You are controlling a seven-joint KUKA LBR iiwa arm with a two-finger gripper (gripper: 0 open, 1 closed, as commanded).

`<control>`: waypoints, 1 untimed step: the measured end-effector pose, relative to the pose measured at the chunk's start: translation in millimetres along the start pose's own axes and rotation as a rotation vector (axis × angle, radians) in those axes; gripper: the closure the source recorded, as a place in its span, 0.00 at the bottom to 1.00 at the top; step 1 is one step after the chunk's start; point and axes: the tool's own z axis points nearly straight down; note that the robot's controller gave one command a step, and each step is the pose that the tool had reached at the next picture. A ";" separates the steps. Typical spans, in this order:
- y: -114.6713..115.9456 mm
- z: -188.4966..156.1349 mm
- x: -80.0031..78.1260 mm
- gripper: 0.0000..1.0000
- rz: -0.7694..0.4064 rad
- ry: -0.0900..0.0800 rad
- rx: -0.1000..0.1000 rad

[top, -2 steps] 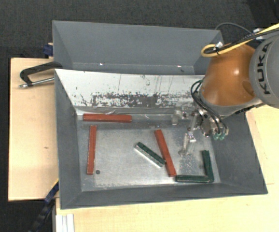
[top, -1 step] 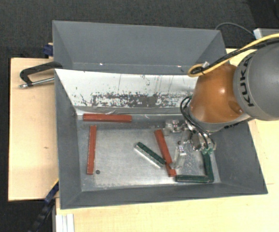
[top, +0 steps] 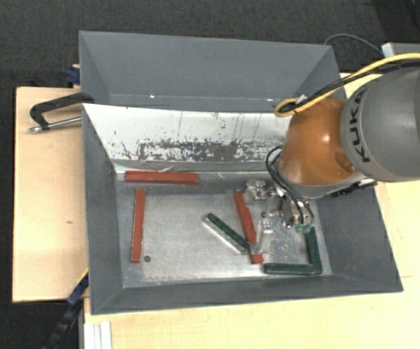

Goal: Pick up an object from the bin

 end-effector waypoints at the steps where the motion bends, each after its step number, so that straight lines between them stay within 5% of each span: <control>1: 37.4 -4.8 6.9 0.00 -0.062 -0.007 0.003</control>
Offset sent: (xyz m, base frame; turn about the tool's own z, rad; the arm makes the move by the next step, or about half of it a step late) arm -0.0228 0.0580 0.0025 0.0640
